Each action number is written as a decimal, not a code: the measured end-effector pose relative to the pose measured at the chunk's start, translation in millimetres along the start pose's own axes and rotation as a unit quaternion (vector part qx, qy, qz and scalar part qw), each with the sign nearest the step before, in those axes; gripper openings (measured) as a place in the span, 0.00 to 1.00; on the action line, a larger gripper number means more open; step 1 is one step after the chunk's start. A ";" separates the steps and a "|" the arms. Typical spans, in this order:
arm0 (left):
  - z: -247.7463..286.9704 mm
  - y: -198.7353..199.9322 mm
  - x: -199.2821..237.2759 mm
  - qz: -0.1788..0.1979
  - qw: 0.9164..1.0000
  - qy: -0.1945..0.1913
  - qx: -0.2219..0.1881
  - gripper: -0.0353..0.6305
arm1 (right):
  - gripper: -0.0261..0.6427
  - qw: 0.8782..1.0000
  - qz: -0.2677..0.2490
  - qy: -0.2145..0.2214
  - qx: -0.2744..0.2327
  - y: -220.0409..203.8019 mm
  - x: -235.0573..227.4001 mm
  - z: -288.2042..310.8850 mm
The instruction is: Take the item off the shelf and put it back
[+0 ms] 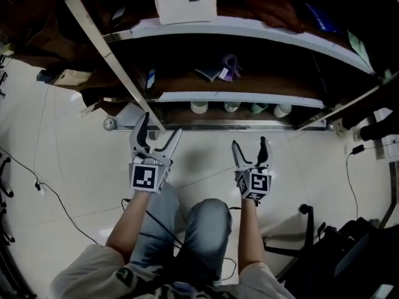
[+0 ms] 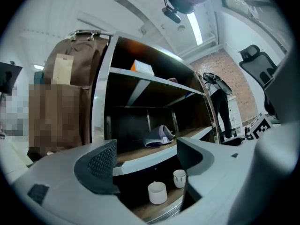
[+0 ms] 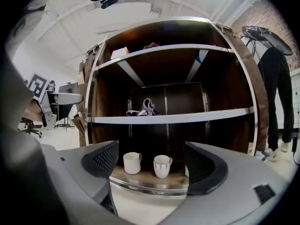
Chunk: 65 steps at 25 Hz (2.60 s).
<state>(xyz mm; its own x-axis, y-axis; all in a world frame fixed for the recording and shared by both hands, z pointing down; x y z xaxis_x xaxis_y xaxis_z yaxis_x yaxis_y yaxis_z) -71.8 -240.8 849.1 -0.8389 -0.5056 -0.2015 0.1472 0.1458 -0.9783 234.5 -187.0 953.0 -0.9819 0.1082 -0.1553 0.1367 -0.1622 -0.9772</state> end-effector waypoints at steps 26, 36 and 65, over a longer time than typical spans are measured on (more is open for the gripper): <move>-26.3 -56.8 10.1 0.005 0.999 0.037 -0.028 0.62 | 0.72 0.998 -0.006 -0.001 0.063 -120.1 -36.1 152.9; -35.3 -43.5 3.5 0.009 0.999 0.026 -0.028 0.62 | 0.76 0.995 0.057 -0.040 0.069 -144.0 -73.7 231.6; -31.8 -24.2 -17.6 0.006 0.999 -0.010 -0.035 0.62 | 0.64 0.999 -0.012 0.045 -0.020 -45.3 -2.4 79.5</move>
<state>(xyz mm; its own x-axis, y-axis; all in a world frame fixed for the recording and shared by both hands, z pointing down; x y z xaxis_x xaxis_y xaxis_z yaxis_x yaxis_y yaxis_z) -77.2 -208.4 877.9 -0.8267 -0.5204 -0.2141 0.1184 0.2111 -0.9703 220.2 -257.9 1009.1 -0.9695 0.1998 -0.1422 0.1200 -0.1194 -0.9856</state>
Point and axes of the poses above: the fingertips, and each gripper's own axes: z forward along the fingers, x to its left, y out of its top, the point moved 8 cm from there along -z, backward along the fingers, and after that the axes turned 6 degrees about z, right-handed, at the moved point
